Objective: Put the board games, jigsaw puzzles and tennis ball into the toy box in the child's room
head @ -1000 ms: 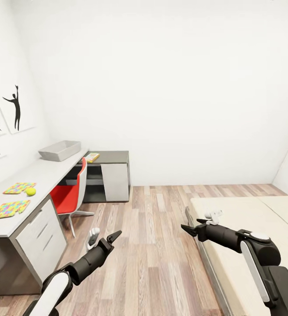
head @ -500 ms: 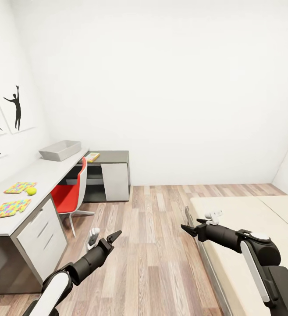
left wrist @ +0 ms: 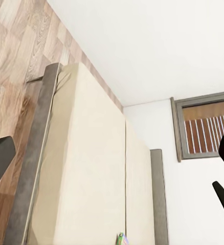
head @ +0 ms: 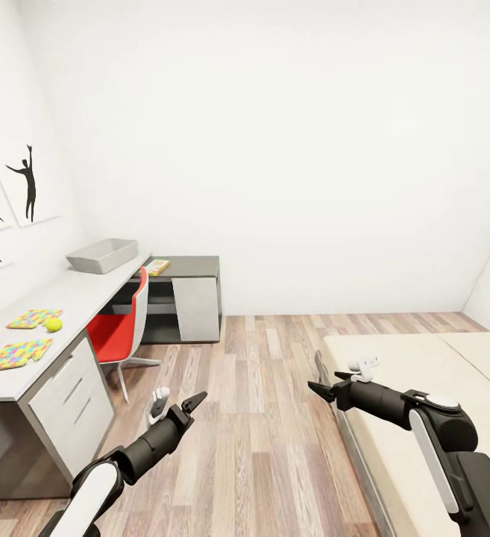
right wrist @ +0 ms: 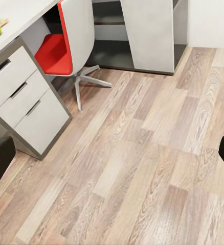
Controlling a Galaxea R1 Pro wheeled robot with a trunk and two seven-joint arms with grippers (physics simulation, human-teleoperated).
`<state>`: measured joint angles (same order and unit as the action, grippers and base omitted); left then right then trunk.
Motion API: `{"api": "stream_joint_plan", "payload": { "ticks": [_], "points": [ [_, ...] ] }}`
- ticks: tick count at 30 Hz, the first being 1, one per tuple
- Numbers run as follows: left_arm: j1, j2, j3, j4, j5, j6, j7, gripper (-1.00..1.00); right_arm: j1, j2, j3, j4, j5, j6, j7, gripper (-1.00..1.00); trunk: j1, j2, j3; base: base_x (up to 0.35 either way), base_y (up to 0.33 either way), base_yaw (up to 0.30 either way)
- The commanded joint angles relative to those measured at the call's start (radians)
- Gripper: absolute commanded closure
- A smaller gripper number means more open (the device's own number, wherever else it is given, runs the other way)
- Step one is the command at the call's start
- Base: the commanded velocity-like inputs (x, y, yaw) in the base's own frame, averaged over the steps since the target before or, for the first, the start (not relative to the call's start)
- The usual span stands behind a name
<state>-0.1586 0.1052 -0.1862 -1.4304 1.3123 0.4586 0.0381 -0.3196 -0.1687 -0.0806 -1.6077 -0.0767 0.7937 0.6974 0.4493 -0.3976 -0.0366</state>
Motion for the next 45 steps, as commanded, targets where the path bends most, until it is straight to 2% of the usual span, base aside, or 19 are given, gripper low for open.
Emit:
{"api": "stream_joint_plan", "payload": {
  "ticks": [1, 45],
  "points": [
    [-0.001, 0.001, -0.001, -0.001, 0.008, 0.001, 0.004, -1.00, -0.001, 0.000, 0.000, 0.000, -0.008, 0.008, -0.001, -1.00, 0.001, -0.002, -0.002, 0.000, 0.000, 0.028],
    [-0.001, 0.002, -0.001, -0.002, 0.008, -0.001, -0.001, -1.00, -0.001, 0.000, -0.004, -0.001, -0.008, 0.007, -0.001, -1.00, 0.001, -0.002, -0.005, 0.000, 0.000, 0.059]
  ]
}}
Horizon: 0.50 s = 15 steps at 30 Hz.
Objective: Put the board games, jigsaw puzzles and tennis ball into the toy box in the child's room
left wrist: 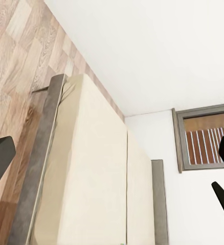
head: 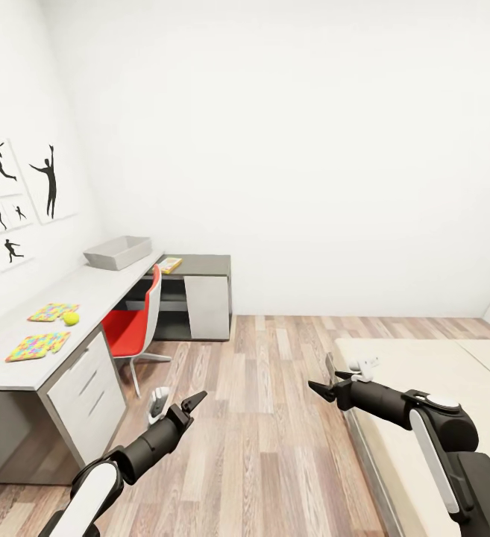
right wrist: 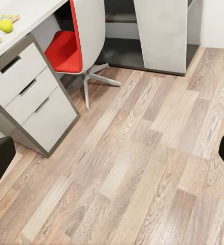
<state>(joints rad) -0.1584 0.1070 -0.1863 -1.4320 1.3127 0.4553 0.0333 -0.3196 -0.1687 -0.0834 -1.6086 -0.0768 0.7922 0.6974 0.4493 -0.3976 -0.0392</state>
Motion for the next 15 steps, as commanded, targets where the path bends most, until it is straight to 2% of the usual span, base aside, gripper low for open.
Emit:
{"api": "stream_joint_plan", "payload": {
  "ticks": [1, 15],
  "points": [
    [-0.001, 0.001, -0.001, -0.001, 0.008, 0.002, 0.004, -1.00, -0.001, 0.000, -0.001, 0.000, -0.008, 0.008, -0.001, -1.00, 0.001, -0.002, -0.002, 0.000, 0.000, 0.007],
    [-0.001, 0.000, -0.001, 0.001, 0.007, 0.001, 0.005, -1.00, -0.001, 0.000, -0.001, 0.000, -0.008, 0.008, -0.001, -1.00, 0.001, -0.002, -0.002, 0.000, -0.001, 0.002]
  ]
}}
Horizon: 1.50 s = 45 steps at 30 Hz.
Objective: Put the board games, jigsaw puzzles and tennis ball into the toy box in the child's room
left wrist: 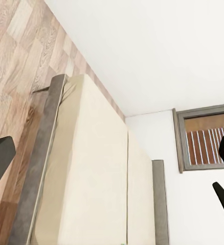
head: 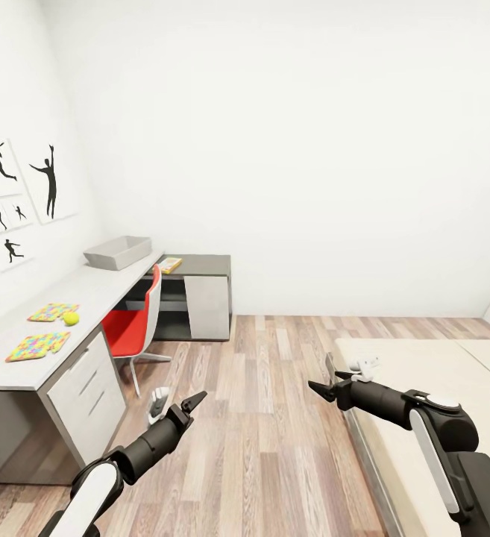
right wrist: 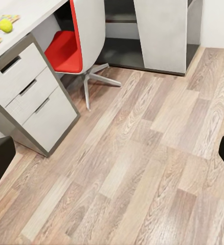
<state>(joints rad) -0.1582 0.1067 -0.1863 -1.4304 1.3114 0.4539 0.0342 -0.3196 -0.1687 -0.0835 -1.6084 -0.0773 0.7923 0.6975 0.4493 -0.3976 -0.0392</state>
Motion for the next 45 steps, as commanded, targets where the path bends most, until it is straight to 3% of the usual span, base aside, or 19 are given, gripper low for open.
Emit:
{"api": "stream_joint_plan", "payload": {
  "ticks": [1, 36, 42, 45],
  "points": [
    [-0.001, 0.001, -0.001, -0.001, 0.008, 0.002, 0.004, -1.00, -0.001, 0.000, -0.001, -0.001, -0.008, 0.008, -0.001, -1.00, 0.001, -0.002, -0.002, 0.000, -0.037, 0.001],
    [0.000, 0.001, -0.001, 0.000, 0.007, 0.000, 0.004, -1.00, -0.001, 0.000, -0.002, -0.001, -0.008, 0.007, -0.001, -1.00, 0.001, -0.002, -0.002, 0.000, -0.210, 0.000],
    [0.000, 0.000, -0.002, 0.001, -0.015, -0.001, 0.004, -1.00, -0.001, 0.000, -0.003, -0.001, -0.007, 0.007, -0.001, -1.00, 0.001, -0.002, -0.002, 0.000, -0.050, 0.000],
    [0.000, -0.002, -0.001, 0.001, -0.045, 0.000, 0.004, -1.00, -0.001, 0.000, -0.003, 0.000, -0.007, 0.007, -0.001, -1.00, 0.001, -0.002, -0.002, 0.000, -0.023, 0.000]
  ]
}}
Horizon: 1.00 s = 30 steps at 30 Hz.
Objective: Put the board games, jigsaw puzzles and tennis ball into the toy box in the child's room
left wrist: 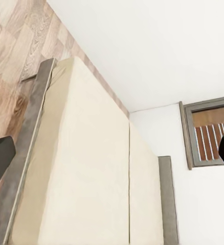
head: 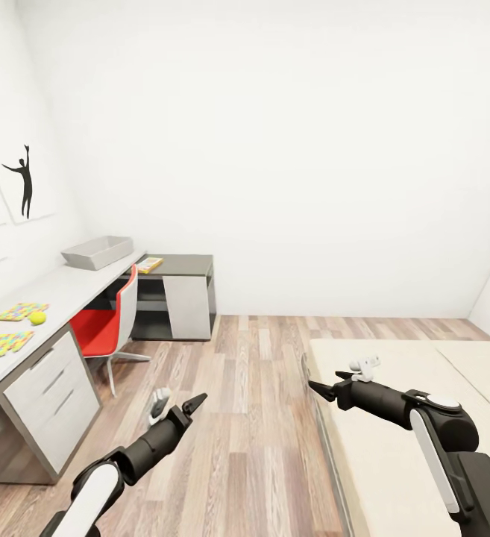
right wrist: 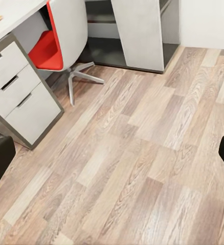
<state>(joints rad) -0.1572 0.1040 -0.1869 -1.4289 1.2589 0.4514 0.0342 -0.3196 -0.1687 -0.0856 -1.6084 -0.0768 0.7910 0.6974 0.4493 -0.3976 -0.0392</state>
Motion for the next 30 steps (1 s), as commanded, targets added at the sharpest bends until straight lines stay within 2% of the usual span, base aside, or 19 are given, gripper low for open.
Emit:
{"api": "stream_joint_plan", "payload": {
  "ticks": [1, 7, 14, 30],
  "points": [
    [-0.001, 0.001, -0.001, -0.001, 0.008, 0.002, 0.004, -1.00, -0.001, 0.000, -0.001, 0.000, -0.008, 0.008, -0.001, -1.00, 0.001, -0.002, -0.002, 0.000, -0.018, 0.000],
    [-0.001, 0.000, 0.000, -0.001, -0.015, 0.002, 0.003, -1.00, -0.001, 0.000, -0.001, 0.000, -0.008, 0.008, -0.001, -1.00, 0.001, -0.002, -0.002, 0.000, -0.036, 0.000],
    [-0.001, -0.001, 0.000, -0.001, -0.024, 0.002, 0.003, -1.00, -0.001, 0.000, -0.001, 0.000, -0.008, 0.008, -0.001, -1.00, 0.001, -0.002, -0.002, 0.000, -0.132, 0.000],
    [-0.001, -0.001, 0.000, -0.001, -0.030, 0.003, 0.003, -1.00, -0.001, 0.000, -0.002, 0.000, -0.008, 0.008, -0.001, -1.00, 0.001, -0.002, -0.002, 0.000, -0.239, 0.000]
  ]
}}
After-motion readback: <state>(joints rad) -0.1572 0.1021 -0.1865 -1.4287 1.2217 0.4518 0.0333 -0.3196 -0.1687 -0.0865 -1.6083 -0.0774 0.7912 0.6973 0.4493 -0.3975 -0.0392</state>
